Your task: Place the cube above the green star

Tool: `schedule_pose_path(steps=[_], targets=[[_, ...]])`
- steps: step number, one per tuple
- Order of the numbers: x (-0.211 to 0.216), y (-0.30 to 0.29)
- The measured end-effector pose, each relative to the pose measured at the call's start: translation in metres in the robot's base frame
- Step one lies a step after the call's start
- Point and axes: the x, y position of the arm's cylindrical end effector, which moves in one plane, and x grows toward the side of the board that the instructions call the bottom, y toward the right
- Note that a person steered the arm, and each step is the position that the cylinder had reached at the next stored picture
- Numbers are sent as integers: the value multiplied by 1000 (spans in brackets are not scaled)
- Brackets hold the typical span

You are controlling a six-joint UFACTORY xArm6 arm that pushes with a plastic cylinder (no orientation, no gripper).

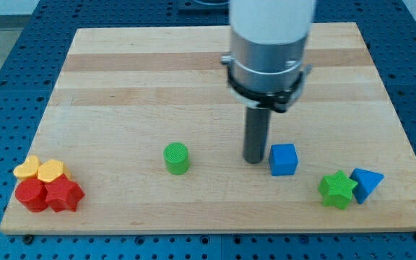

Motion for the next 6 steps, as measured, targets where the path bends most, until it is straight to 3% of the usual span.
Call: schedule_pose_path(steps=[1,3,6], targets=[[0,37],[26,-6],[9,60]])
